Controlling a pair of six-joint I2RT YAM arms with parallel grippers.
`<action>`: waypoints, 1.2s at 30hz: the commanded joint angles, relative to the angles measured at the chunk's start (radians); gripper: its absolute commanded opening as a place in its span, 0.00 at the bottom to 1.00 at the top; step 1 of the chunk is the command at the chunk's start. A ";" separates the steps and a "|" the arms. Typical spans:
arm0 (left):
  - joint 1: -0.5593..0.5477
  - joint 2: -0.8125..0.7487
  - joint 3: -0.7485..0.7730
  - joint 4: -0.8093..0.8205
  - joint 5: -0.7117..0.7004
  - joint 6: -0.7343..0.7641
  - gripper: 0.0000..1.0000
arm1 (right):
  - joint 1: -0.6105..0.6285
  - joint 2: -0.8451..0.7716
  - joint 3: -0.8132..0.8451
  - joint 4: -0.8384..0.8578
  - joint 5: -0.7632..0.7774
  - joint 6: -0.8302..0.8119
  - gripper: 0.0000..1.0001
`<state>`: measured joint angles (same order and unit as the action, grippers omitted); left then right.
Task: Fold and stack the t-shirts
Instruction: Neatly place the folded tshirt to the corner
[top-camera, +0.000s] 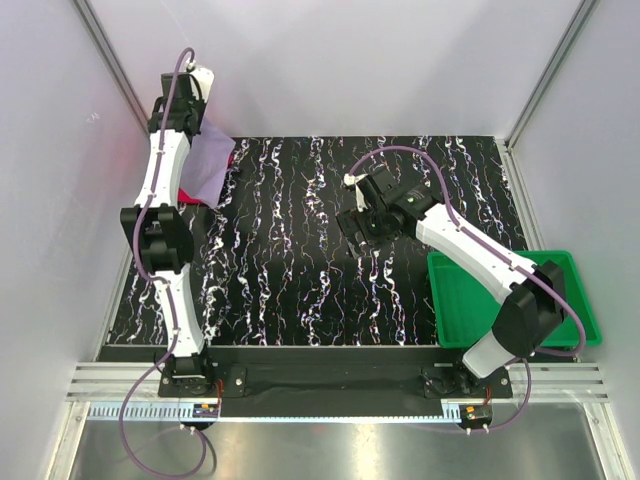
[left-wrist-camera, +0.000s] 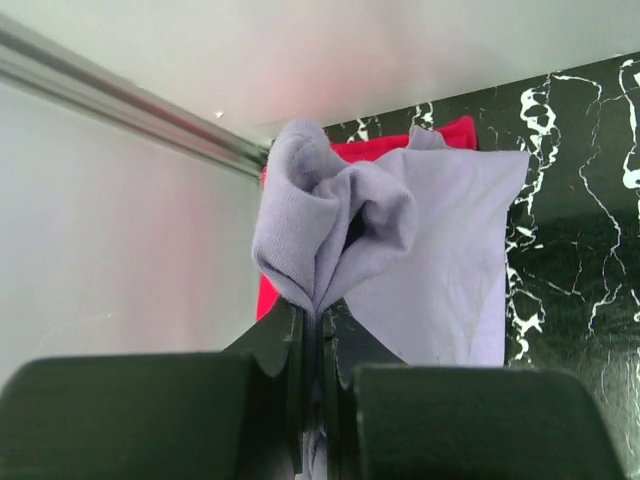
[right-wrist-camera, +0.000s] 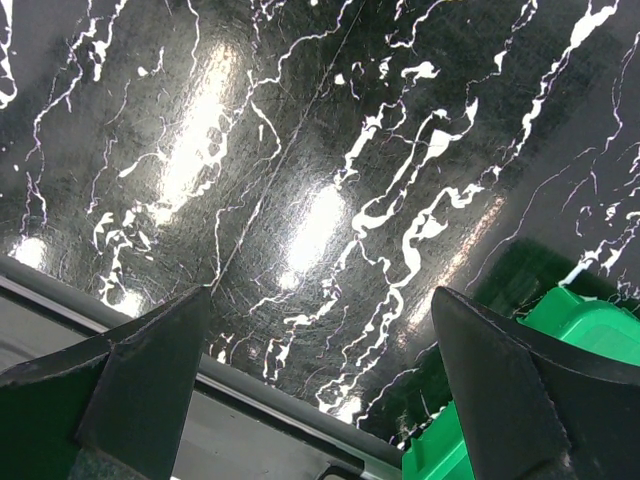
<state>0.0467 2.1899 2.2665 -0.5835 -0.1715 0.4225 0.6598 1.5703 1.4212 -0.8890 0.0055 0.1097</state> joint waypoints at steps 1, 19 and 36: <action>0.012 0.033 0.061 0.077 0.036 0.009 0.00 | -0.006 0.013 0.048 -0.013 -0.024 0.005 1.00; 0.076 0.159 0.128 0.160 0.044 0.002 0.00 | -0.035 0.140 0.113 -0.028 -0.075 0.021 1.00; 0.150 0.307 0.191 0.299 -0.029 -0.079 0.22 | -0.062 0.260 0.171 -0.050 -0.107 0.039 1.00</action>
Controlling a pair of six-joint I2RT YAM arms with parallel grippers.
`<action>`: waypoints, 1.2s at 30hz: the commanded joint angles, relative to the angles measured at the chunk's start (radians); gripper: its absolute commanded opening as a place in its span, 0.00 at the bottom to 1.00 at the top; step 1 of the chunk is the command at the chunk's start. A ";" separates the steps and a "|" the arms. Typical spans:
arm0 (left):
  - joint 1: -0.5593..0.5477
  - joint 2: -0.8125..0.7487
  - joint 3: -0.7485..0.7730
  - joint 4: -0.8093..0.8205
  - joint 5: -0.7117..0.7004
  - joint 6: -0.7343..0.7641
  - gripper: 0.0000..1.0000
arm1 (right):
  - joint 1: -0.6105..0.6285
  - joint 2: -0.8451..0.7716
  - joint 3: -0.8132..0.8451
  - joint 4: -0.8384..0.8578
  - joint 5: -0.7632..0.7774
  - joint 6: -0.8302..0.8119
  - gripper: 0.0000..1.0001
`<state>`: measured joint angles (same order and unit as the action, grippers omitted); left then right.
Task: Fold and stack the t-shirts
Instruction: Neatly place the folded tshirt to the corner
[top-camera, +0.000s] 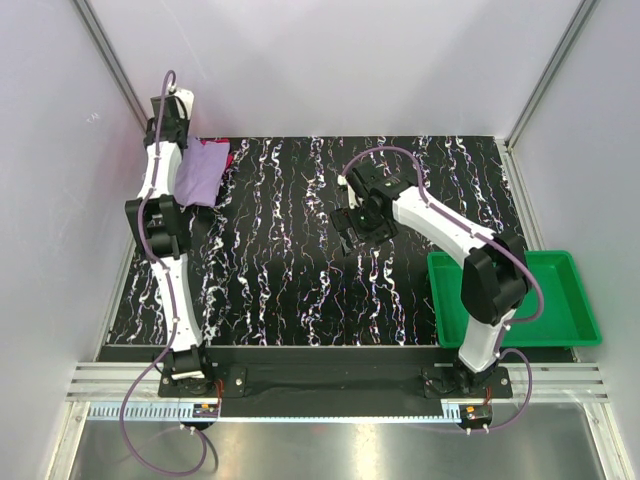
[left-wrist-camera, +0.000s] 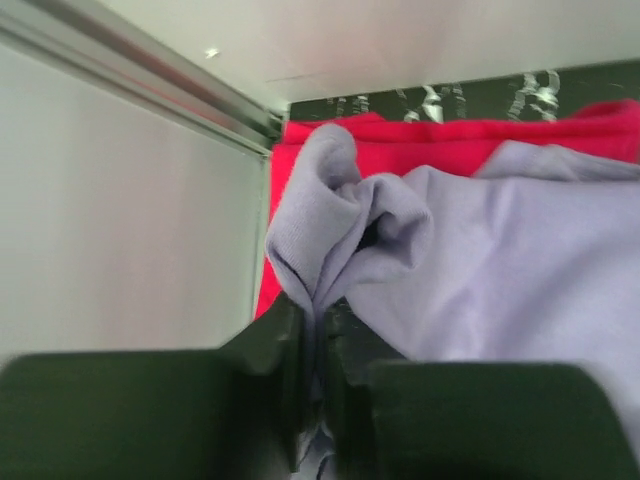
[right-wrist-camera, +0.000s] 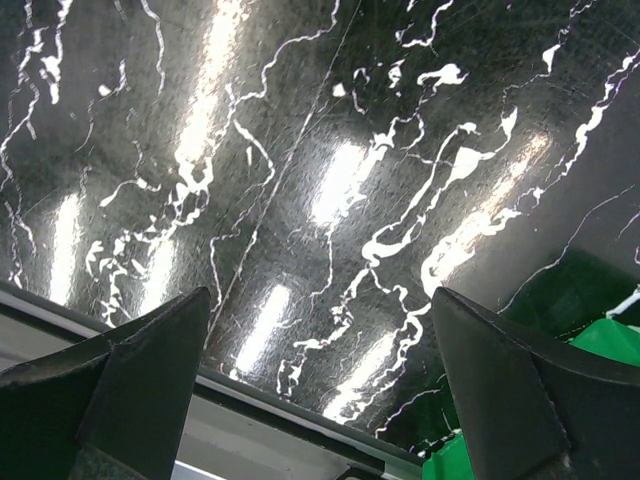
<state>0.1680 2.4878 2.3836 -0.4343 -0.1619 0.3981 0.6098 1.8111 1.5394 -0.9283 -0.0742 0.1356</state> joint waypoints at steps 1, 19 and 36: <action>0.030 0.013 0.092 0.160 -0.051 -0.071 0.37 | -0.010 0.034 0.062 -0.010 -0.027 0.013 1.00; -0.149 -0.421 -0.299 -0.046 -0.065 -0.307 0.56 | -0.012 -0.208 -0.048 0.023 -0.025 0.036 1.00; -0.697 -1.472 -1.561 0.319 0.234 -1.010 0.99 | -0.053 -1.068 -0.829 0.658 -0.024 0.444 1.00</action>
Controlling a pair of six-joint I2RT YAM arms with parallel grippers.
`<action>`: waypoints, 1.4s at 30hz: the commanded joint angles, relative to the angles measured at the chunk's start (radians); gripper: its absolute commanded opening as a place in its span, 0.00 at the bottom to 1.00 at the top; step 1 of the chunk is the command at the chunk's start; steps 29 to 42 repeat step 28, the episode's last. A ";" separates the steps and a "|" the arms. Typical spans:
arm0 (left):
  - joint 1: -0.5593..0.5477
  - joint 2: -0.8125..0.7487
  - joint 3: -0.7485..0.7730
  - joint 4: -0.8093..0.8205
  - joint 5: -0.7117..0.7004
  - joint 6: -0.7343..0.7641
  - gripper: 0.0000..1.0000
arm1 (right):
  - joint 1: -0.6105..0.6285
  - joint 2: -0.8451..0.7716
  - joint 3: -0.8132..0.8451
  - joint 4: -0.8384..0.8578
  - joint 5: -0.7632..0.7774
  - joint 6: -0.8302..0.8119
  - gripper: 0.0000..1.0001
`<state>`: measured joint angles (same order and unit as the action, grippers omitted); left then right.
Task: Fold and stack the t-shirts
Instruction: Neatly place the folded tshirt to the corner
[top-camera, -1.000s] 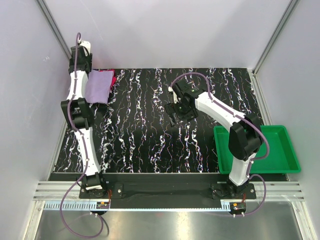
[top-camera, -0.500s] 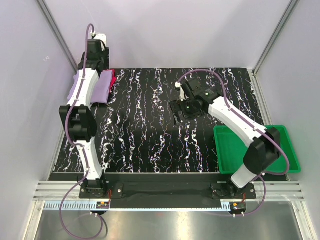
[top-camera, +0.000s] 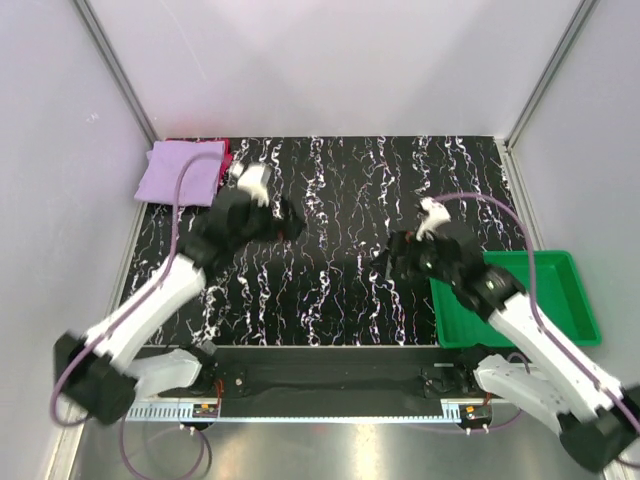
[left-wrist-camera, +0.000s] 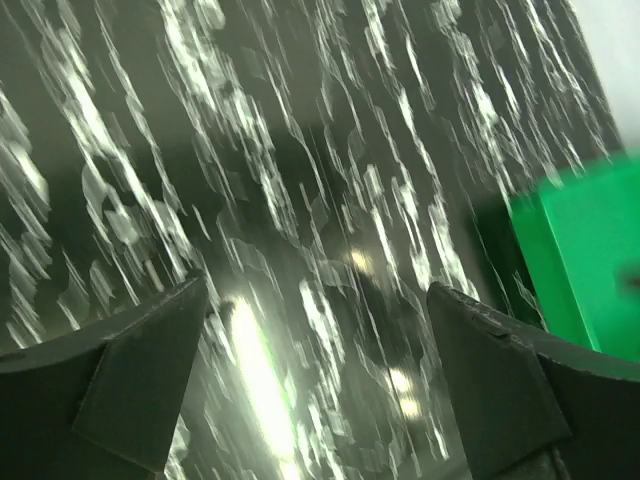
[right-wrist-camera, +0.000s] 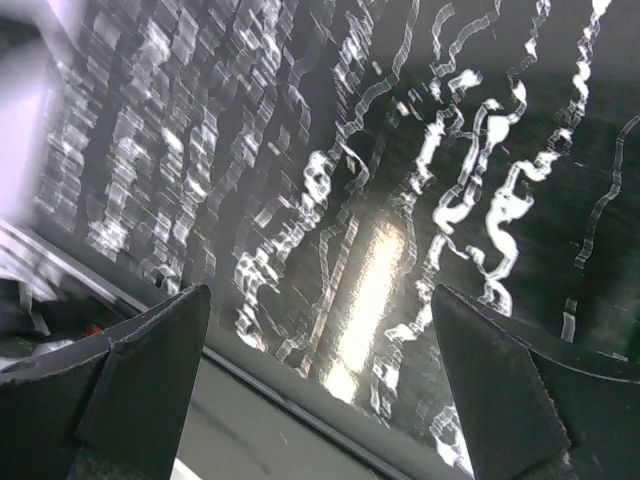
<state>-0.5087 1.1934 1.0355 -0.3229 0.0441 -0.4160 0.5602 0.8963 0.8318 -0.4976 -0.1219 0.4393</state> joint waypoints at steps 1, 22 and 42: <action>-0.060 -0.307 -0.269 0.215 0.004 -0.210 0.99 | -0.003 -0.196 -0.210 0.278 0.031 0.192 1.00; -0.096 -1.348 -1.023 0.311 0.114 -0.542 0.99 | 0.000 -0.867 -0.795 0.254 0.034 0.530 1.00; -0.096 -1.344 -1.197 0.662 0.186 -0.719 0.99 | 0.000 -0.879 -0.812 0.292 0.012 0.552 1.00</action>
